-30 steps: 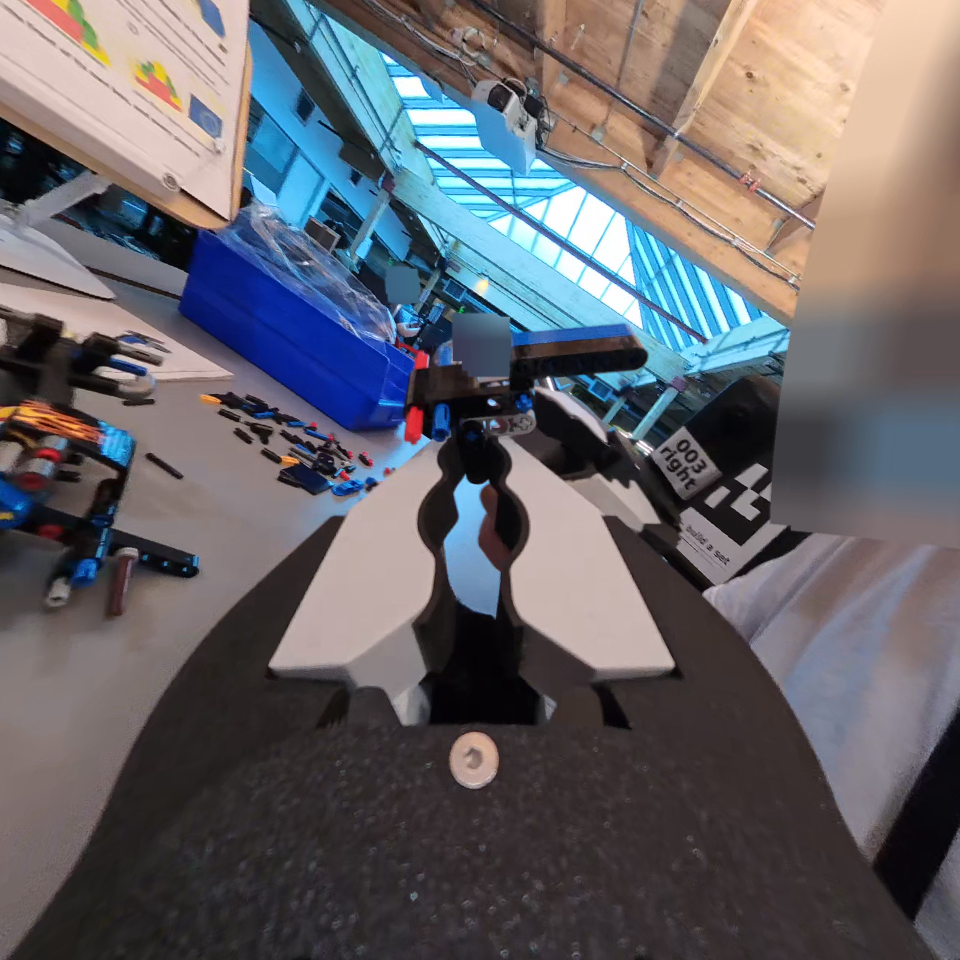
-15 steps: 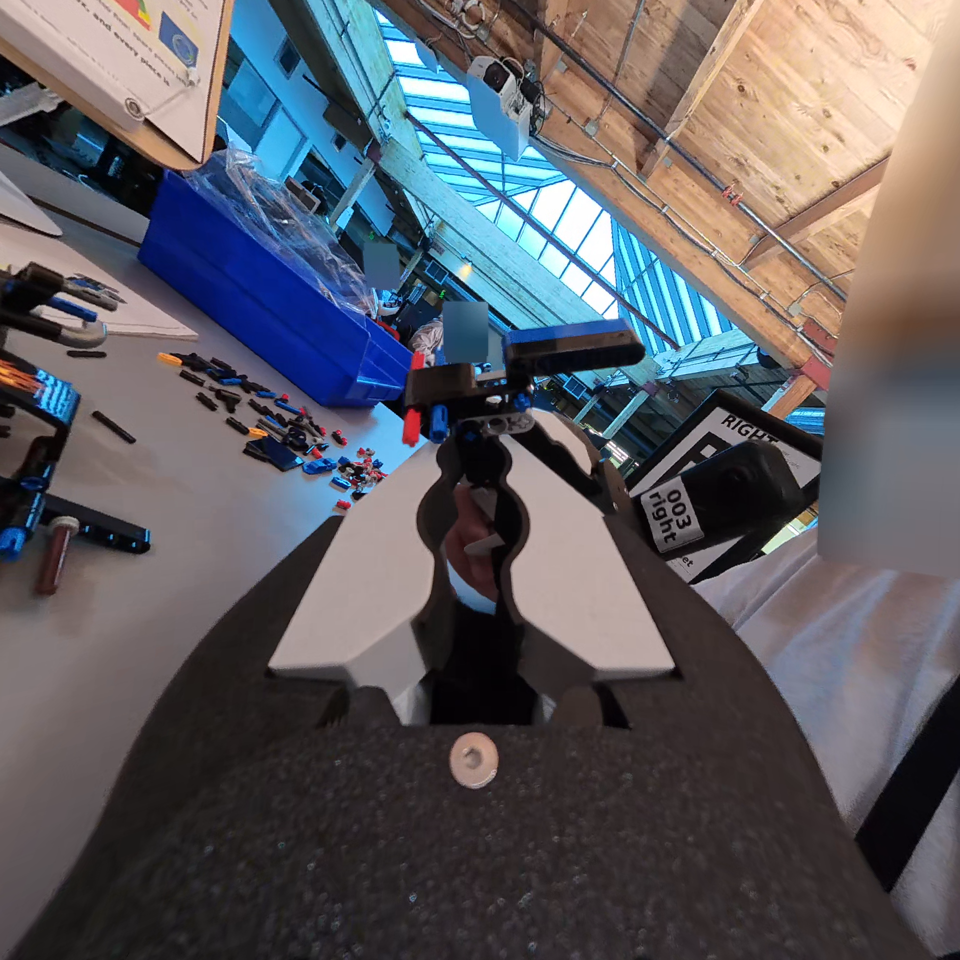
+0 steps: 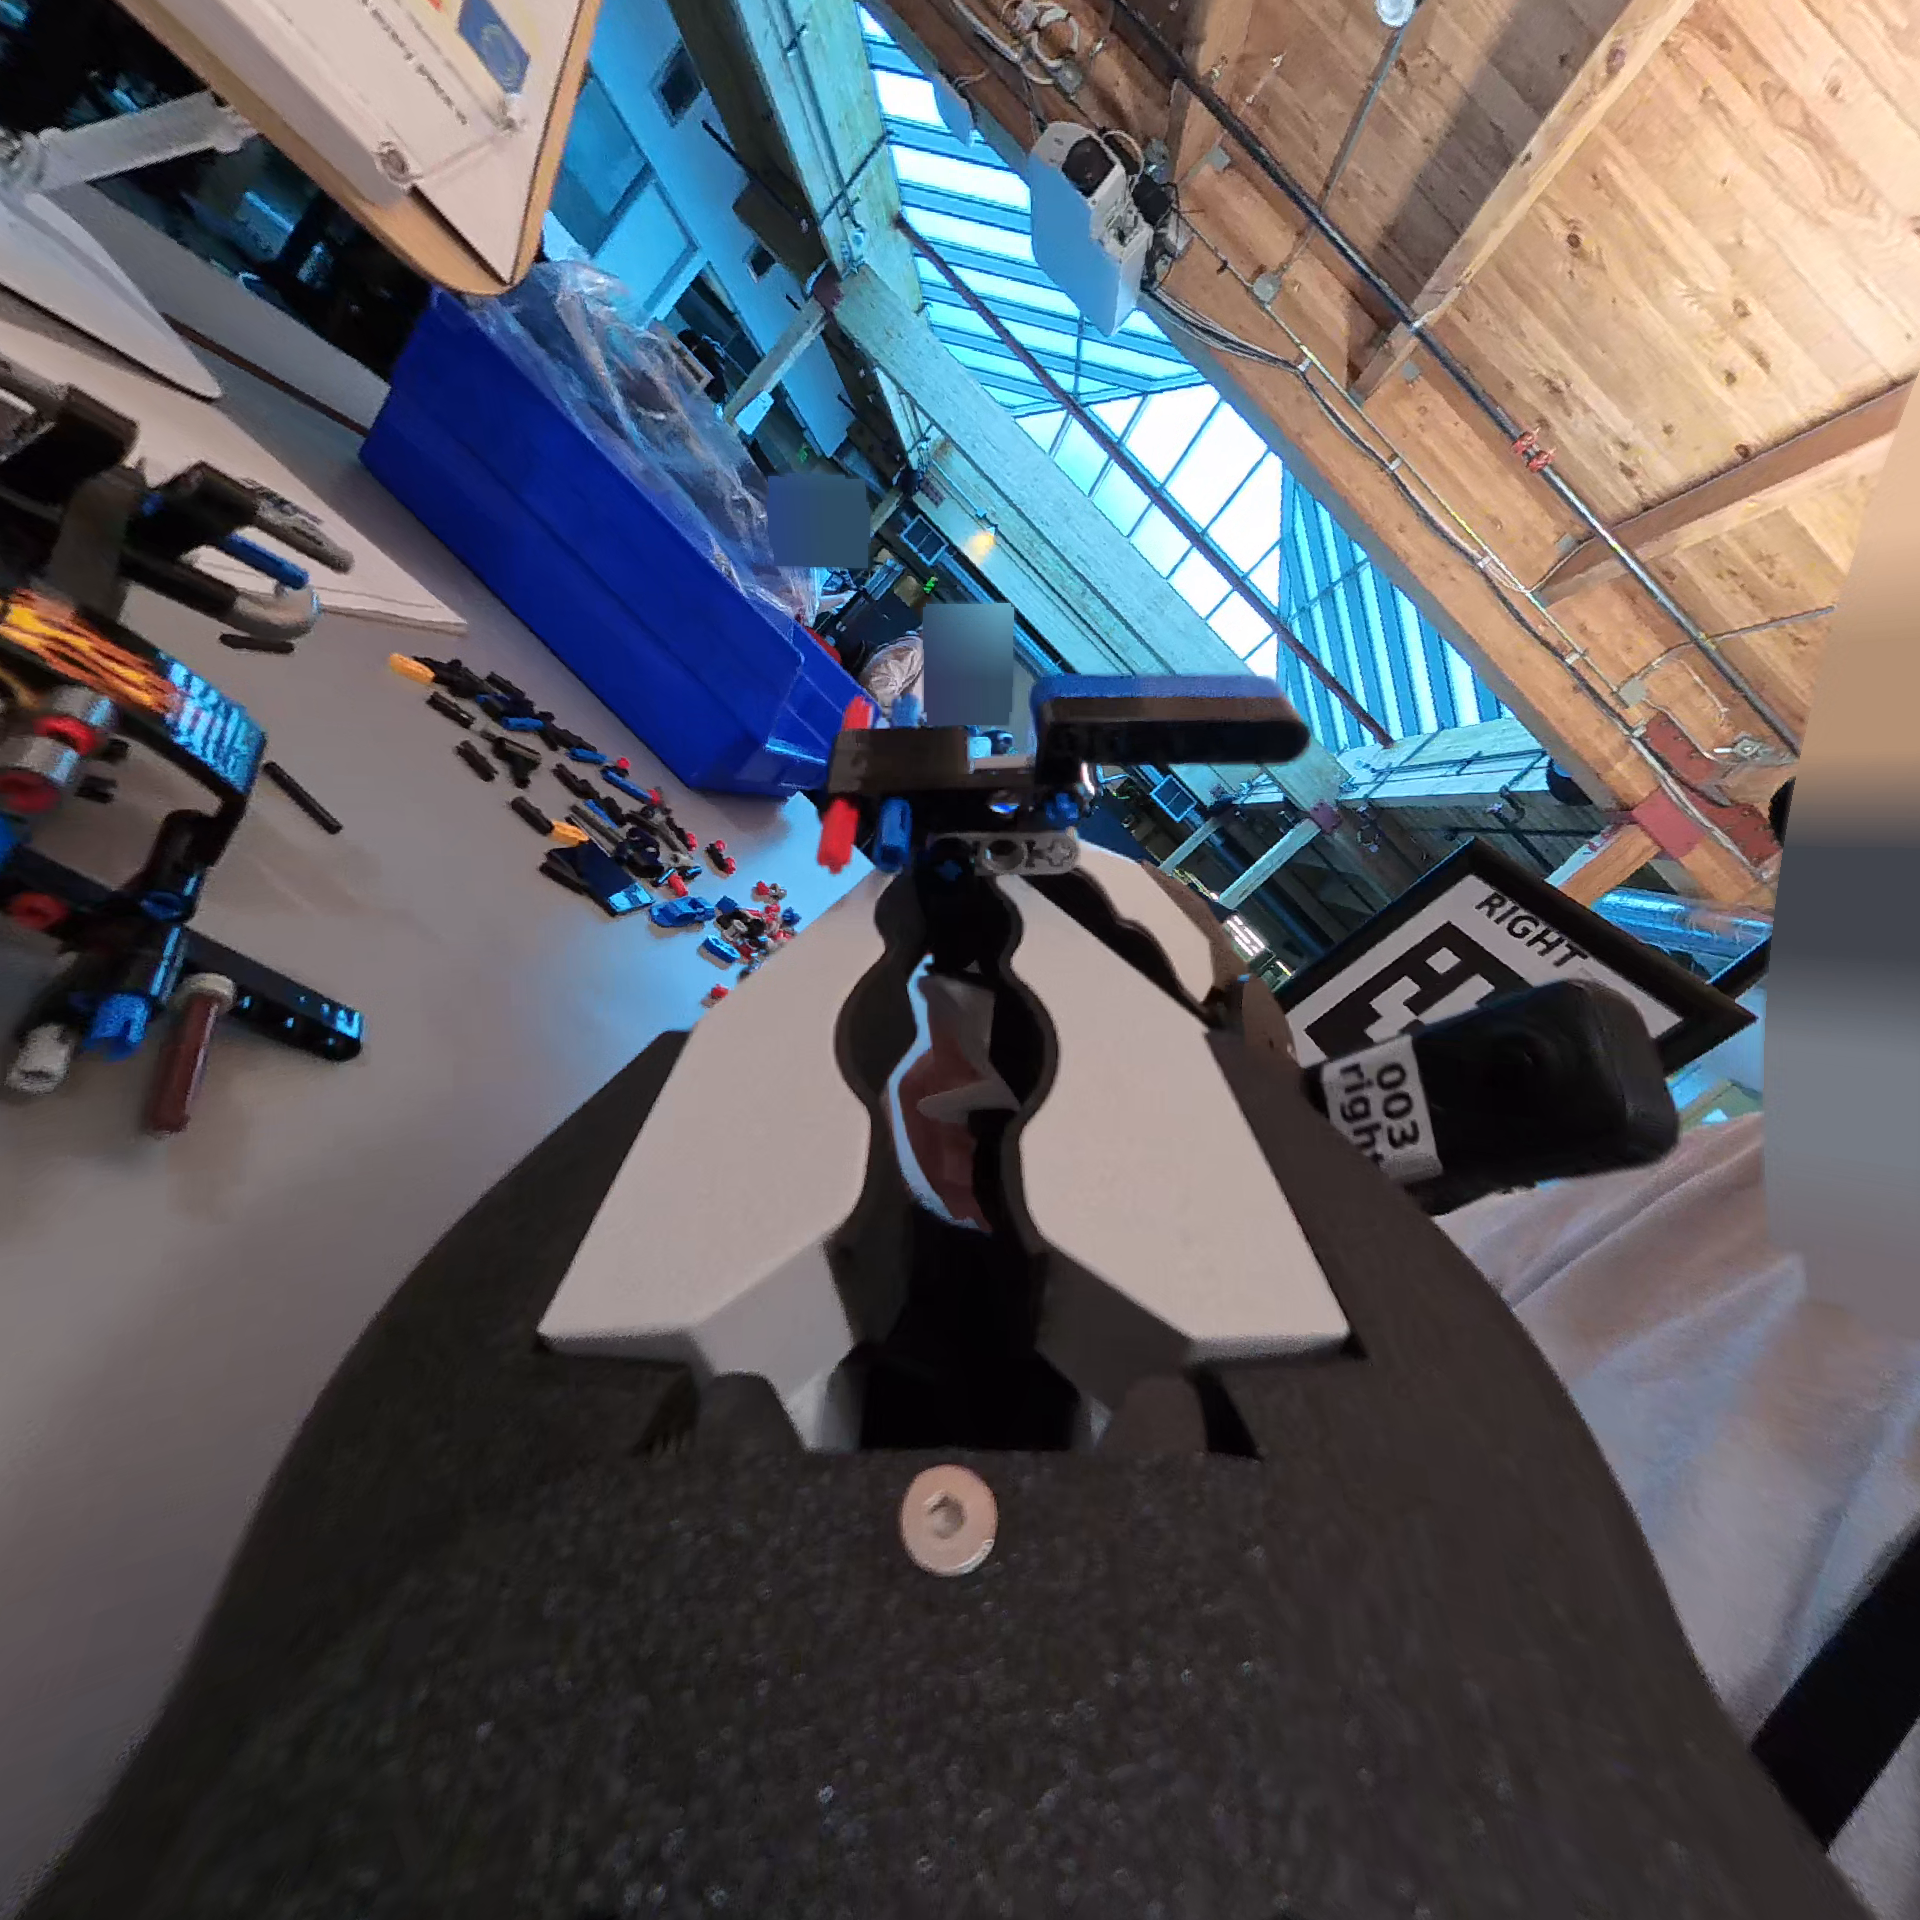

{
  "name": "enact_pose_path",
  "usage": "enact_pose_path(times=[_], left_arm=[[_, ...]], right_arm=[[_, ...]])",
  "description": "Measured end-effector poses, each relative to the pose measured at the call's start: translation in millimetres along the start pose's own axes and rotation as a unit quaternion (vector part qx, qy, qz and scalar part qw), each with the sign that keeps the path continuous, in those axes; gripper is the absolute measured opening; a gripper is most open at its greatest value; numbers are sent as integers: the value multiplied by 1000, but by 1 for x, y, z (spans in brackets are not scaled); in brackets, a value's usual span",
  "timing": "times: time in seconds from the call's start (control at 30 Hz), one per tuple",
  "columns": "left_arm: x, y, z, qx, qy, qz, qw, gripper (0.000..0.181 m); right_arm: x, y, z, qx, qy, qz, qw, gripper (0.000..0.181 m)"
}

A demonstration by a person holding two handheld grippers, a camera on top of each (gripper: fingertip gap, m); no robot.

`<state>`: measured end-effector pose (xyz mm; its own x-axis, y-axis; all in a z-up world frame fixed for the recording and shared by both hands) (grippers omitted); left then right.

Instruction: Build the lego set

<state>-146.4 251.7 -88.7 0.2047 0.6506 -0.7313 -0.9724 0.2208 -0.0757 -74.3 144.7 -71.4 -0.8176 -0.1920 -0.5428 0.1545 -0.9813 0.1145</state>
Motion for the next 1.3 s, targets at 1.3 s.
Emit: enact_pose_path(times=[1.3], left_arm=[[-19,1,-4,115,-104,-158,975,6]], right_arm=[[-38,23,-2,-107,-405,353,837,9]])
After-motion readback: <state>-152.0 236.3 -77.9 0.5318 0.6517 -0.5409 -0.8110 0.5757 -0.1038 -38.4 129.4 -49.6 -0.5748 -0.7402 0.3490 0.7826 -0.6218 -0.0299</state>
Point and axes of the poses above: each gripper's, where its closed fingertips meet, y back along the fingers, z out of its top, x = y × z across the jaws, the point moved 9 cm from there along y, back along the fingers, and after that the axes turned 11 degrees about z, right-handed, at the moved point
